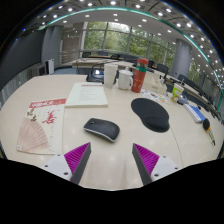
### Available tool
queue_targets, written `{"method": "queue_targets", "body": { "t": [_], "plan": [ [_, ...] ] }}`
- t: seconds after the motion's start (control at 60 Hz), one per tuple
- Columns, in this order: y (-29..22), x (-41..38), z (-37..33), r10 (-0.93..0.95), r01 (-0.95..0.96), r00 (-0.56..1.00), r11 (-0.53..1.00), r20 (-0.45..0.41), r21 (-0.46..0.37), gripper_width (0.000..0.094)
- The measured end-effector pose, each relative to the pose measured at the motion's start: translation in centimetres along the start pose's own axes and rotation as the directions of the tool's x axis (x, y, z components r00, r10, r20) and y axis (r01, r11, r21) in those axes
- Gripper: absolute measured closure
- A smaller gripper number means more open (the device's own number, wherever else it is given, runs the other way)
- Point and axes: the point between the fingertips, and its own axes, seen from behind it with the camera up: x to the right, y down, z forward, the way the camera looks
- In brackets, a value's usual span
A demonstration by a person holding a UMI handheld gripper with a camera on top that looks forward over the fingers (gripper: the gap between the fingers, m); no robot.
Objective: Arrange mouse
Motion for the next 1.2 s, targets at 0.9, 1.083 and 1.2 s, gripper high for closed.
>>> {"method": "queue_targets", "body": {
  "t": [0.9,1.083,1.2],
  "plan": [
    [-5.8,-2.0,11.3,0.028,-0.023,0.992,0.999,0.124,-0.047,0.0563],
    [-9.4,-2.4,8.8,-0.001,0.0,0.984,1.0,0.18,0.007,0.0614],
    [-14.5,-1.1,5.8,0.024,-0.045,0.976,0.995,0.218,0.089,0.0625]
  ]
}}
